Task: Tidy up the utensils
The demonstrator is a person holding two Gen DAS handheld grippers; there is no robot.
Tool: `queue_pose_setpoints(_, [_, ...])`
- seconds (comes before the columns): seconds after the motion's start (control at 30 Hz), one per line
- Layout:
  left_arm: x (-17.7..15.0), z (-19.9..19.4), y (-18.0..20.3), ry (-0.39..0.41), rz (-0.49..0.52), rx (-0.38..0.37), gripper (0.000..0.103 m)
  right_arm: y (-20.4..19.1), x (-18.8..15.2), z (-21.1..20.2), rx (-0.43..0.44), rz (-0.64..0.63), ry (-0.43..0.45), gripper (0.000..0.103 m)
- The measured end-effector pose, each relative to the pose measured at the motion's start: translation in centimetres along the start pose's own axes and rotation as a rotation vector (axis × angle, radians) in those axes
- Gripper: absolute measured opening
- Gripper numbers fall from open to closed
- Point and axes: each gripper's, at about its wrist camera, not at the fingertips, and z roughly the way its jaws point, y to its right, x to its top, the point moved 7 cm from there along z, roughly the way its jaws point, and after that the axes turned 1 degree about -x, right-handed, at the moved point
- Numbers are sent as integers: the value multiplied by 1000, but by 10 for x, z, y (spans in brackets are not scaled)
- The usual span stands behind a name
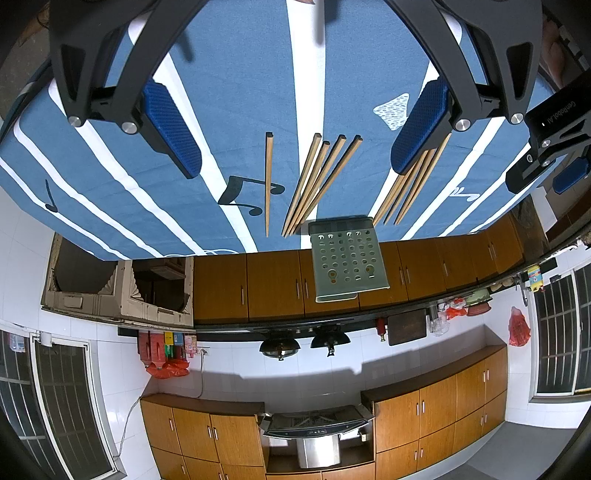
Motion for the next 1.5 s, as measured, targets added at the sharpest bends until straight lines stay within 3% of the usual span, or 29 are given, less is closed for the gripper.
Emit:
queue_pose_setpoints(1.23, [0,1,0,-7,0,1,99,4,0,6,1,3,-10,101])
queue_pose_setpoints(1.5, [-9,28,-8,-78,-22,48,99,10,-1,19,-9,7,-48,101])
